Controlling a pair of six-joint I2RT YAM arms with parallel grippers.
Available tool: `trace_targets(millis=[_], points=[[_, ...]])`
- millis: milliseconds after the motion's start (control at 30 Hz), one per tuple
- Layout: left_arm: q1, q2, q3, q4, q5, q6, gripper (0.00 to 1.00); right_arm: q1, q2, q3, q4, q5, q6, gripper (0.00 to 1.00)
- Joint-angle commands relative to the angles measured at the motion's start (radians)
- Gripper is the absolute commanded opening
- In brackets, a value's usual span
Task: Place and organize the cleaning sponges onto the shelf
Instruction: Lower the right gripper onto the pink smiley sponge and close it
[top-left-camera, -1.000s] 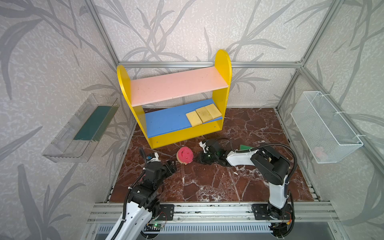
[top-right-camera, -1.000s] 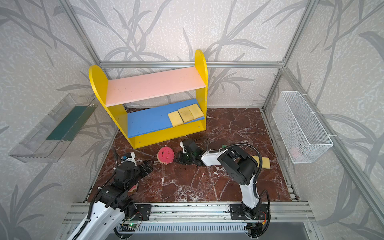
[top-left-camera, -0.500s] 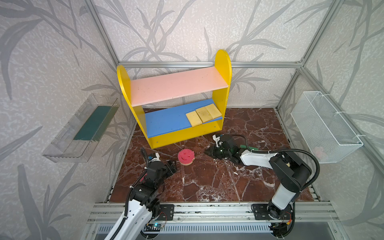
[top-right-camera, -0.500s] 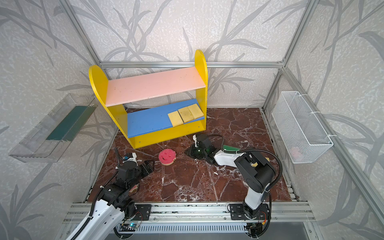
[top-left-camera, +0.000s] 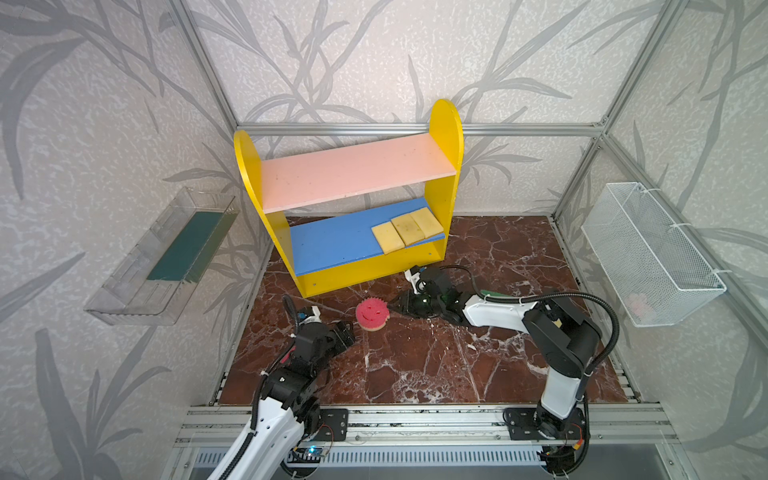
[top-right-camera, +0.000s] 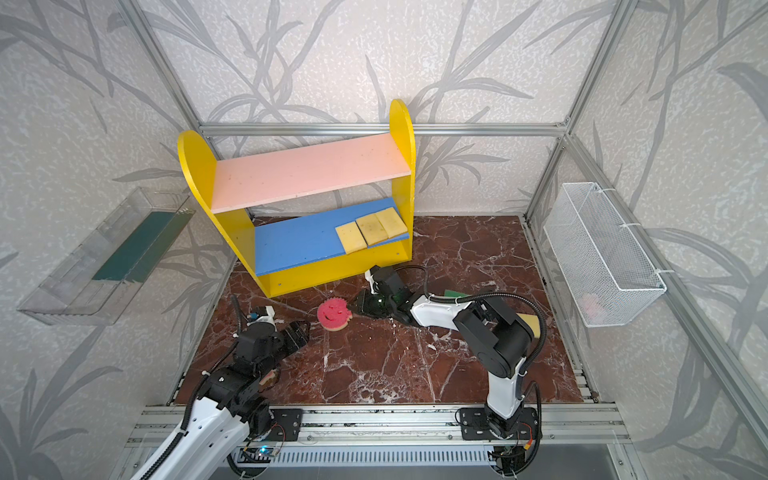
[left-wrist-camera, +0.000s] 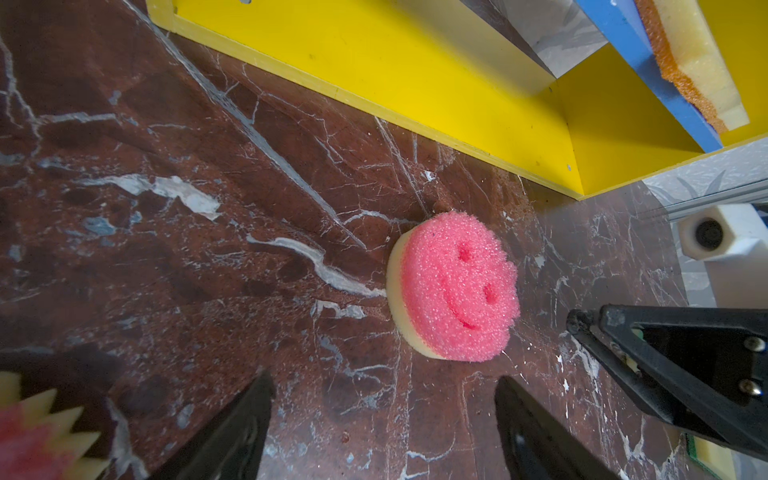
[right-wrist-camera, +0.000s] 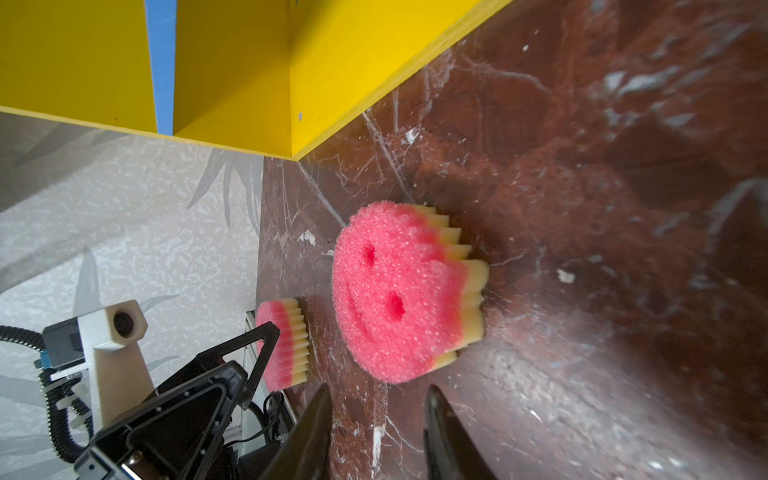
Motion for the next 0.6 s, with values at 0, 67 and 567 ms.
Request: trace_targets(millis=[0,67,567], points=[[0.005,-0.008,-0.008,-0.002,-0.008,-0.004,0.85,0.014,0.051,0.056,-0.070,-0.019,-0.027,0.38],[0.005,-0.007,-0.009,-0.001,-0.006,-0.004,0.86,0.018,0.075,0.082,-0.100,-0.016,-0.037,0.38],[0.006,0.002,-0.009,0.013,-0.005,-0.001,0.86,0.028,0.147,0.175,-0.220,0.038,-0.091,0.37]])
